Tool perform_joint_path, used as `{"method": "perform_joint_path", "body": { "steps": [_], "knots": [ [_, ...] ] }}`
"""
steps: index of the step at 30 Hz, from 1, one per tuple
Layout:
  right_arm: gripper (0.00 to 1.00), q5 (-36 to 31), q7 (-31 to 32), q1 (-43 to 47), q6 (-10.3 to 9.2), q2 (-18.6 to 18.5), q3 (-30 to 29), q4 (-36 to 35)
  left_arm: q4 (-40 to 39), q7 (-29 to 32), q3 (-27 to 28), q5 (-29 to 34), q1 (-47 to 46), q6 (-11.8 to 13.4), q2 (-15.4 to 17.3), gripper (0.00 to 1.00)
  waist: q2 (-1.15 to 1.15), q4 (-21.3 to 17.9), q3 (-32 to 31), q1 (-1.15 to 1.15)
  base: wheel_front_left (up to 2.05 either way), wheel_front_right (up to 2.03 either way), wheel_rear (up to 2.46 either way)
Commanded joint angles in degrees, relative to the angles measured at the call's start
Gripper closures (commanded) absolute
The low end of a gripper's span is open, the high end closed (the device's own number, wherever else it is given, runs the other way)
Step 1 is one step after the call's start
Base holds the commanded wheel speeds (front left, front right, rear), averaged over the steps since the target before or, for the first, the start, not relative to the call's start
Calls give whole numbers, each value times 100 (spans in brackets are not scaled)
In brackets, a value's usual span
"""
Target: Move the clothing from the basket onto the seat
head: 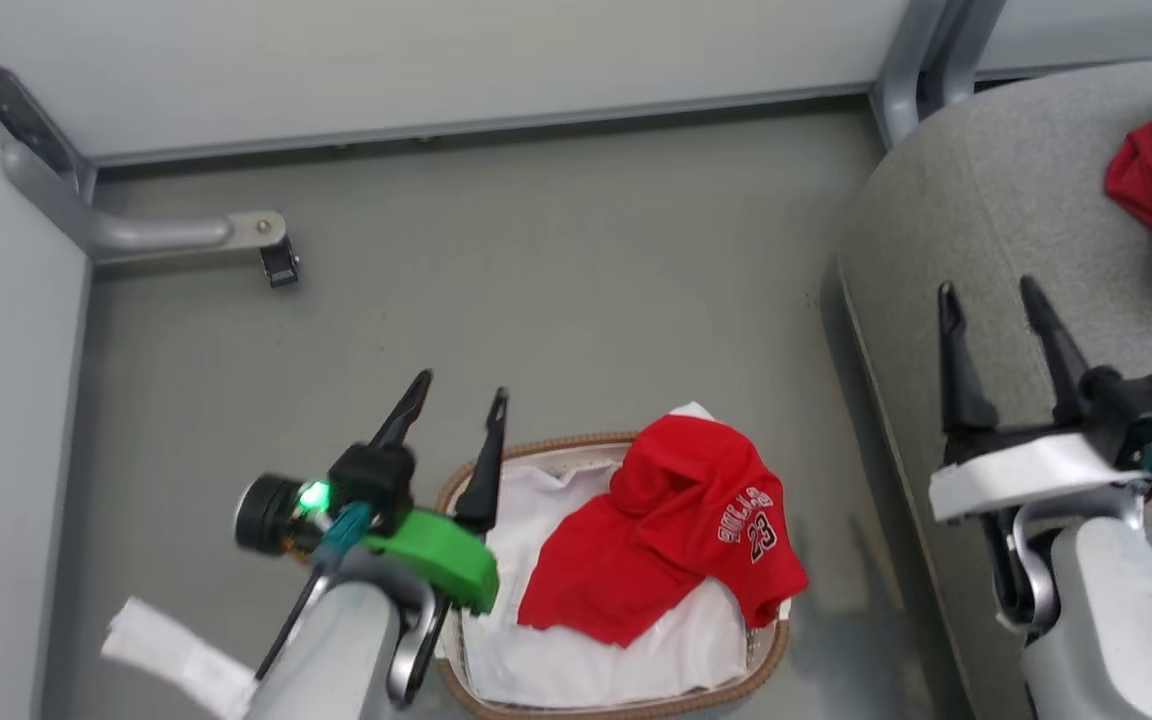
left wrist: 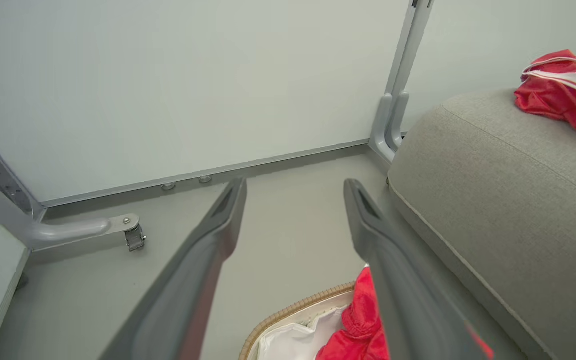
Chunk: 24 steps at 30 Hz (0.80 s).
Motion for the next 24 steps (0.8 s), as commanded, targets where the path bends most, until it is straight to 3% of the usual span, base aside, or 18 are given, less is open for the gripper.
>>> {"method": "perform_joint_path", "body": {
  "steps": [1,7,12,24],
  "knots": [
    [0,-66,-14,-236,-8,-17,-75,-148,239,35,-267,149,-513,-86,12,0,68,-126,1208,0,0,0,0],
    [0,-190,-13,-848,-8,-18,-218,-503,1414,193,-1235,330,-2036,-222,26,0,68,-489,2417,0,0,0,0],
    [0,23,-14,-1311,-8,-13,-294,-681,2295,344,-1714,248,-2866,-242,30,0,68,-872,3182,0,0,0,0],
    [0,466,-14,-1803,-8,-11,-31,-980,3600,528,-2515,118,-3715,-282,30,0,68,-1434,4059,0,0,0,0]
  ]
}}
